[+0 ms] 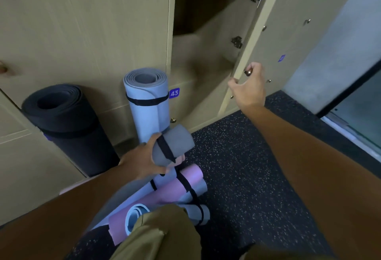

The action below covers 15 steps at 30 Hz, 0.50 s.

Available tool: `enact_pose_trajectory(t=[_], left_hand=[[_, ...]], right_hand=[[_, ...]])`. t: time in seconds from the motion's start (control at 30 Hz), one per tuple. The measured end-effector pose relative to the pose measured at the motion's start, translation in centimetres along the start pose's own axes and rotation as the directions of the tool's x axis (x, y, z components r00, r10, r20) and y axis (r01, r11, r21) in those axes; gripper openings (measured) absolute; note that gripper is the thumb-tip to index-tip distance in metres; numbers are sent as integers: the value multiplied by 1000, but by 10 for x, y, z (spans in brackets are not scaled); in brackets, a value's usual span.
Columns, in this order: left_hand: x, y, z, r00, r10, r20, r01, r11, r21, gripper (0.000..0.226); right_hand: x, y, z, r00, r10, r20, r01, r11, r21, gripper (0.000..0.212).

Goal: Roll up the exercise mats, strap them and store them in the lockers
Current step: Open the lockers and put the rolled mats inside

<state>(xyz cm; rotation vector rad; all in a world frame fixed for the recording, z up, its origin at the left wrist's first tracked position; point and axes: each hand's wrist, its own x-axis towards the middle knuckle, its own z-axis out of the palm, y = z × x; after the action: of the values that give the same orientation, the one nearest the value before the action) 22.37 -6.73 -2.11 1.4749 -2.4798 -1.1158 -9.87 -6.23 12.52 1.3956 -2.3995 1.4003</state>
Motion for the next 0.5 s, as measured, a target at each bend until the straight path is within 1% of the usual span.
enact_pose_trajectory(t=[0.07,0.13,0.2,0.3,0.4,0.5], left_hand=[[0,14,0,999,26,33,-26,1000,-3,130],[2,27,0,997,53,56,-54,998,24,131],[5,38,2,995,77,59,-79,996,47,133],[10,51,7,993,97,68,-100,994,43,133],[15,62,14,991,117,60,-118,993,26,135],[21,69,18,990,126,56,-129,991,42,135]], right_hand=[[-6,16,-17,998,63,13,-63,998,31,38],[-11,33,-34,995,96,15,-97,994,53,36],[-13,49,-49,993,120,3,-120,993,8,30],[-14,70,-64,979,185,-87,-191,979,-74,25],[-6,91,-82,935,322,-146,-336,938,-83,25],[5,107,-98,885,445,-140,-459,885,-85,25]])
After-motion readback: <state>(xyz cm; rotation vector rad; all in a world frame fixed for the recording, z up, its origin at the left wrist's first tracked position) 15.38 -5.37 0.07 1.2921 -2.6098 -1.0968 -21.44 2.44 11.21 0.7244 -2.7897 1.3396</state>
